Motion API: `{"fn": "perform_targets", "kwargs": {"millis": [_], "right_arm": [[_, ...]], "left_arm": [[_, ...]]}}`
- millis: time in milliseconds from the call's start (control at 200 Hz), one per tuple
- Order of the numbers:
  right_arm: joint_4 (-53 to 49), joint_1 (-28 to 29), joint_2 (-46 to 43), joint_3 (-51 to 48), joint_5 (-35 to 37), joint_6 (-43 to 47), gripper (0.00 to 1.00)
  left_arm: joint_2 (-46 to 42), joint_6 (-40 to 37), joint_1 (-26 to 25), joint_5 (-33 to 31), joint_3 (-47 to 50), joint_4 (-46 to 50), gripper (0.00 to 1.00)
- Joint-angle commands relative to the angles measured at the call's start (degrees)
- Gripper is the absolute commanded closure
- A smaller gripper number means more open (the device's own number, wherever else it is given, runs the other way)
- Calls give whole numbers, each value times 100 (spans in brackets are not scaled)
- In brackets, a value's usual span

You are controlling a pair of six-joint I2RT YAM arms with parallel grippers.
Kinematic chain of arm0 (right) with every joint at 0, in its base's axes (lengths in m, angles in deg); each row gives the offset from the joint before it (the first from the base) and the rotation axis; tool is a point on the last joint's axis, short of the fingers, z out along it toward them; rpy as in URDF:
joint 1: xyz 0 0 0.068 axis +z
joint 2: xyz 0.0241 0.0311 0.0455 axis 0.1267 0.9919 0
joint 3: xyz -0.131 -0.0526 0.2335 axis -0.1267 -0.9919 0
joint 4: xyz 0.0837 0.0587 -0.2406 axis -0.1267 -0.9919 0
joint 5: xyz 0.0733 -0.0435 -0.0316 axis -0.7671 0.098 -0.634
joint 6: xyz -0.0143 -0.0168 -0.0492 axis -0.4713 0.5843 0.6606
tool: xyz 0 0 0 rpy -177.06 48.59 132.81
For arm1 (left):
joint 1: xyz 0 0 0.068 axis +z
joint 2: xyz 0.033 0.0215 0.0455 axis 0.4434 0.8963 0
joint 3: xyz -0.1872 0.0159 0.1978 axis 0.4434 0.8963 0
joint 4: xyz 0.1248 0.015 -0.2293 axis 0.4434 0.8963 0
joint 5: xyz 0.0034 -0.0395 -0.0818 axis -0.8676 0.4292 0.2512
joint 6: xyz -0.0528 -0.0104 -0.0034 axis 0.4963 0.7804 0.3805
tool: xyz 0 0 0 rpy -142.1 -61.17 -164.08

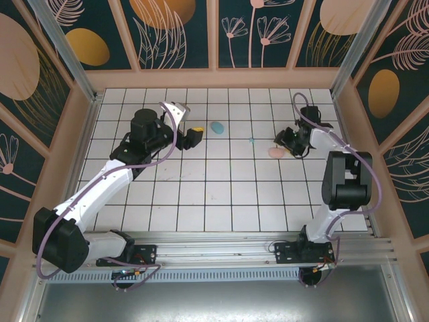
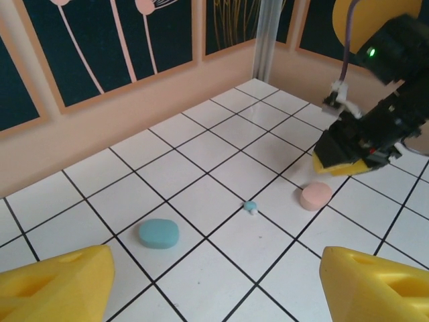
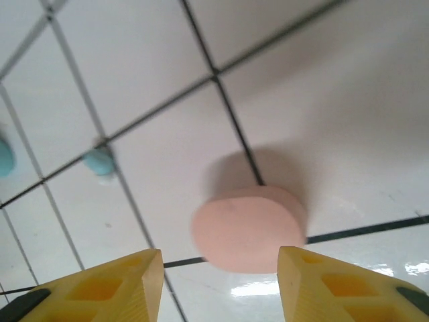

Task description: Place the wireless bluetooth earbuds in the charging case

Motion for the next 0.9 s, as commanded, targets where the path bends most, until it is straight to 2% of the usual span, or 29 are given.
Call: {"fn": "perform_targets", "kwargs": {"millis": [0, 140, 275, 490, 575, 635, 791, 896], "right_arm": [[-426, 561, -111, 578, 668, 384, 52], [-644, 1429, 634, 1736, 1129, 603, 54], [-781, 2012, 1795, 3235, 1131, 810, 56], [-1757, 2372, 4230, 6661, 936, 1105, 55], [-2091, 2458, 4913, 7705, 956, 1167, 53], [-2053, 2494, 5043, 7789, 985, 1187, 52], [-1635, 2566, 4793, 6980, 1063, 1398, 49], [-1677, 2646, 4778, 6877, 1115, 1602, 48]], "left_arm": [[-60, 24, 51, -148, 157, -316, 14], [-168, 368, 62, -335, 493, -352, 13], [-424, 634, 77, -649, 735, -210, 12], [-756, 796, 97, -726, 1070, 149, 11], [-862, 796, 101, -727, 1198, 185, 11], [-922, 804, 97, -743, 1250, 213, 11], [-979, 744, 101, -788, 1266, 326, 11], [-1014, 734, 97, -823, 1300, 348, 11]]}}
